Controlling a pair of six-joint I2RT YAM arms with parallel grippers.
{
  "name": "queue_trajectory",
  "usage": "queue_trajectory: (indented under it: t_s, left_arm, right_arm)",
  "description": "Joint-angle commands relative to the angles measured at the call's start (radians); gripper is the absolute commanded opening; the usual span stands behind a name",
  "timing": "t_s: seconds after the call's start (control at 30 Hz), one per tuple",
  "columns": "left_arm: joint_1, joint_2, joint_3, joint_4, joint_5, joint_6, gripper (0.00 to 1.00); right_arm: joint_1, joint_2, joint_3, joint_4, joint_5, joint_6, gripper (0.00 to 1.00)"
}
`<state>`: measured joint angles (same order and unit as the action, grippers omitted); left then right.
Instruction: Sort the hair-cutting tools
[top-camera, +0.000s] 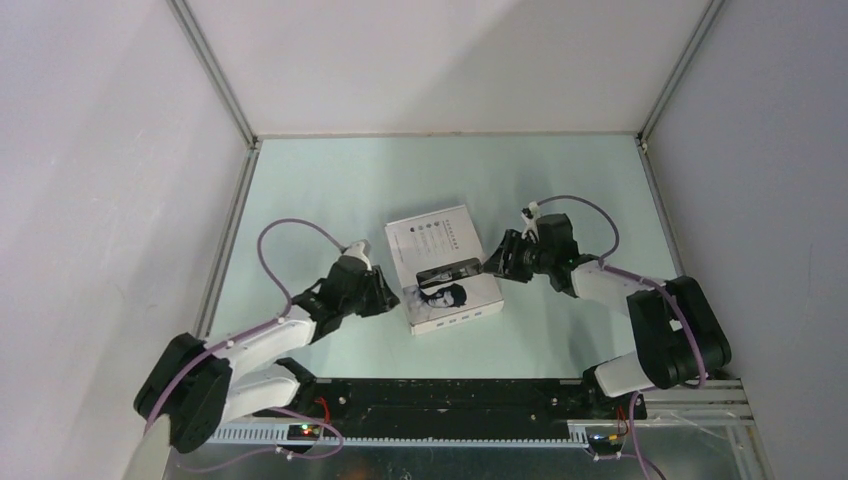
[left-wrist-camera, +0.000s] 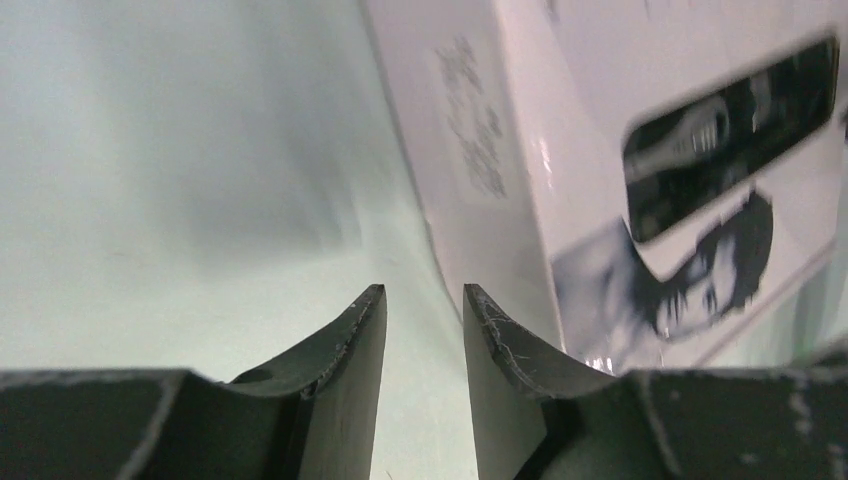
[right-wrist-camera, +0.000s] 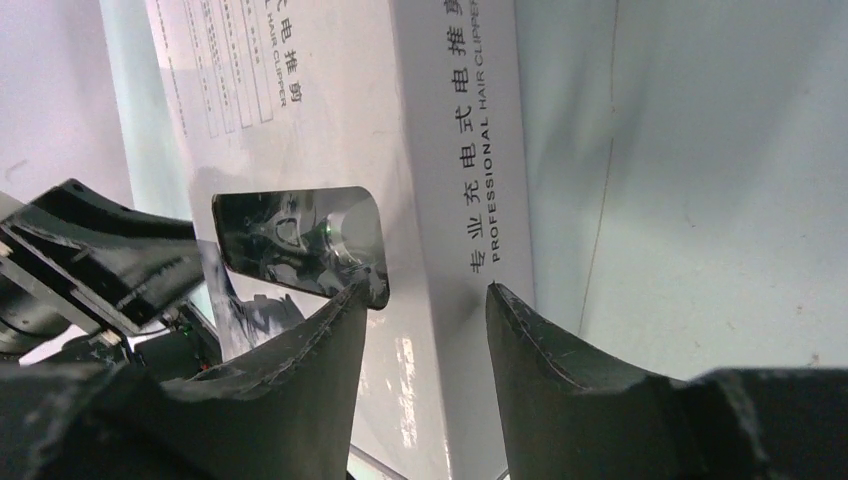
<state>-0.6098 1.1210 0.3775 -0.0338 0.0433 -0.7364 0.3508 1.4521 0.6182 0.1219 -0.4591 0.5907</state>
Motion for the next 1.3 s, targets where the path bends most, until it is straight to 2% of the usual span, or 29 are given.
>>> queue_trajectory:
  t_s: [0.0,0.07,0.2,0.47,0.67,0.93,1.07,1.17,1.27]
  left_arm:
    - [0.115,-0.046,0.05,-0.04,-0.149,-0.016,0.4]
    - [0.171,-0.02,0.08,-0.026,-0.179,-0.004,0.39]
    - [0.224,0.139,0.178,0.023,-0.215,0.005,0.37]
    - [0.254,0.49,0.397,0.084,-0.227,0.011,0.34]
    - [0.256,0.636,0.481,0.087,-0.207,0.017,0.34]
    - [0.205,0.669,0.509,0.183,-0.08,0.019,0.35]
    - [0.173,0.632,0.51,0.175,-0.076,0.011,0.38]
    - [0.174,0.547,0.503,0.127,-0.126,0.008,0.45]
    - [0.174,0.462,0.49,0.007,-0.211,0.013,0.5]
  right_arm:
    - [-0.043,-0.023,0.04,-0.012,-0.038,-0.033,0.53]
    - [-0.053,0.008,0.089,-0.012,-0.029,-0.053,0.54]
    - [-0.069,0.125,0.204,0.032,-0.01,-0.048,0.54]
    - [-0.084,0.352,0.384,0.093,-0.003,-0.002,0.55]
    - [-0.078,0.456,0.431,0.149,-0.052,0.04,0.55]
    - [-0.048,0.466,0.444,0.159,-0.142,0.057,0.54]
    - [-0.049,0.406,0.44,0.082,-0.071,0.017,0.54]
    - [-0.073,0.328,0.413,0.031,-0.021,0.004,0.54]
    - [-0.104,0.249,0.384,-0.024,0.048,-0.027,0.56]
